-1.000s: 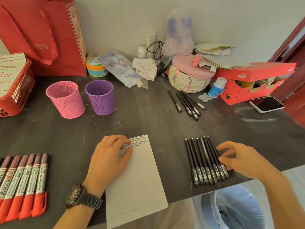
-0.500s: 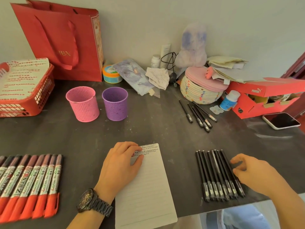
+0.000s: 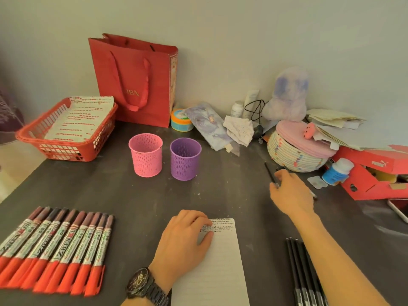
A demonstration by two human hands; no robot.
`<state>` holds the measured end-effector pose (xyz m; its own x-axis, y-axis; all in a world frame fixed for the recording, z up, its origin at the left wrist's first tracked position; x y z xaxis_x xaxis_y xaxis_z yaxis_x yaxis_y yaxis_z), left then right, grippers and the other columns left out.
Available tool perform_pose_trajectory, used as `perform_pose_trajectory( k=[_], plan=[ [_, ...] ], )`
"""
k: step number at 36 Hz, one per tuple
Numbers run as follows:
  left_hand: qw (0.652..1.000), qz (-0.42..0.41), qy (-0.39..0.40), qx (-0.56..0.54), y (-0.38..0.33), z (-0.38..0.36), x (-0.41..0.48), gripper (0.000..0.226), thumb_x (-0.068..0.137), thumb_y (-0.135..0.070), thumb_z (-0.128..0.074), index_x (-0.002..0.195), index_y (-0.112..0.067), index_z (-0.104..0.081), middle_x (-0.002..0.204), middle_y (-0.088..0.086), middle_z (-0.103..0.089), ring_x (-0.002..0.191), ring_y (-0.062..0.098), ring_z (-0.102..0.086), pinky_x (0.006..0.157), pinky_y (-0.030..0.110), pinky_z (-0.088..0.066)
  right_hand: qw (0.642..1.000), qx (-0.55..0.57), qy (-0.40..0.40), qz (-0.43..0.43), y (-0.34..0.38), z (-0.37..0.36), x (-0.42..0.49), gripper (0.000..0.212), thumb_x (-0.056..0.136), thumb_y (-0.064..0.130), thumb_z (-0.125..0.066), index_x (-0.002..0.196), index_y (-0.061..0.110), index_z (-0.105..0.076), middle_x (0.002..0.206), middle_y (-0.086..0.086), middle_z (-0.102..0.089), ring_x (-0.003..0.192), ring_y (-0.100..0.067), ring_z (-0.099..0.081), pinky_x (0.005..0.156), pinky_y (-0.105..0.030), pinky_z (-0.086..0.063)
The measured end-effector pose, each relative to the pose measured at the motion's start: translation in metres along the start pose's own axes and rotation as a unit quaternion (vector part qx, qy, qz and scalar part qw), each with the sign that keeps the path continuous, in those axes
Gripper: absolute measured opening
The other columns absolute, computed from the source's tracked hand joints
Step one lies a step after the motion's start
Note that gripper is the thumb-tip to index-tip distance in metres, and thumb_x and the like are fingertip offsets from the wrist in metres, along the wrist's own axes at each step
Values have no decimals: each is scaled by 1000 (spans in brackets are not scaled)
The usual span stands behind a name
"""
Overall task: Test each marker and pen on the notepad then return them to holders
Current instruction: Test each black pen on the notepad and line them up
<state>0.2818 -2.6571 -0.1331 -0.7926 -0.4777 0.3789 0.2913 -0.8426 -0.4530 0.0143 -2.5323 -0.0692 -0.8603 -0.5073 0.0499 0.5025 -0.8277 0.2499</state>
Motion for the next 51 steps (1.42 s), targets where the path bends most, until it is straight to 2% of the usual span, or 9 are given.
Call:
perform_pose_trajectory(
  k=[11,14,18,21,23,25,27,32,51],
  plan=[
    [999,14,28,-6,-1,-1,1,29,93,-50,-48,111,-37,-67,116,-23,-58,111,-1,-48,92,17,-36,995,-82,31,-46,-6,-21,25,40,94,15,-56,130,4,-43,125,-25,-58,114,-43,-56,85,-45,-47],
    [999,11,32,-5,-1,-2,1,31,94,-50,-47,112,-36,-67,117,-23,-58,112,-1,-47,94,19,-38,999,-24,15,-45,-8,-19,22,33,91,11,-59,121,6,-47,121,-25,-60,110,-43,-58,81,-43,-43],
    [1000,9,25,-7,-2,-1,1,27,92,-47,-51,109,-35,-68,115,-22,-59,110,1,-50,91,21,-42,989,136,-3,-66,-4,-17,7,40,96,15,-58,134,11,-47,125,-9,-63,112,-32,-59,90,-40,-44],
    [1000,5,14,-6,-2,0,1,23,91,-44,-56,106,-33,-69,112,-21,-60,107,3,-52,88,23,-45,959,273,13,-74,5,-21,-18,41,96,15,-61,137,14,-53,115,2,-64,102,-23,-63,95,-43,-50],
    [1000,4,11,-5,-2,0,0,21,90,-43,-58,105,-32,-69,111,-21,-60,107,3,-52,87,22,-44,928,365,21,-75,13,-23,-41,31,96,11,-62,126,18,-64,102,6,-64,86,-14,-65,80,-41,-58],
    [1000,3,10,-4,-2,0,0,20,90,-41,-59,105,-32,-69,111,-20,-61,107,4,-53,87,21,-42,895,440,29,-65,23,-27,-66,25,94,7,-64,114,22,-69,96,6,-63,75,-4,-64,60,-25,-55],
    [1000,1,12,-5,-2,1,0,20,91,-41,-59,106,-32,-69,111,-20,-61,107,5,-53,87,20,-40,857,511,35,-58,33,-33,-90,22,91,6,-69,102,25,-71,93,2,-65,73,2,-66,54,-19,-53],
    [1000,-2,13,-8,-5,3,0,24,91,-42,-56,109,-32,-67,113,-19,-60,108,5,-53,89,21,-41,804,592,50,-32,52,-42,-127,15,91,11,-71,88,25,-74,86,-4,-75,81,-17,-74,62,-28,-59],
    [995,-88,-20,-31,-18,9,0,38,97,-60,-47,112,-32,-68,107,-16,-63,100,7,-56,82,24,-43,828,550,75,85,60,-48,-149,14,82,36,-72,94,43,-76,85,4,-79,83,-12,-75,66,-16,-55]
  ],
)
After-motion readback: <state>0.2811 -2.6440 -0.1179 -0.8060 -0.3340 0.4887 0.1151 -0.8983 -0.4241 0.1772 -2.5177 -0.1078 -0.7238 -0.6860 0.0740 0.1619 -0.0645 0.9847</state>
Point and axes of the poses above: each hand's wrist, its own x-axis towards the middle knuckle, its own z-axis out of the back of the hand, y = z × x, the point moved 5 cm from there along x, towards the middle knuckle
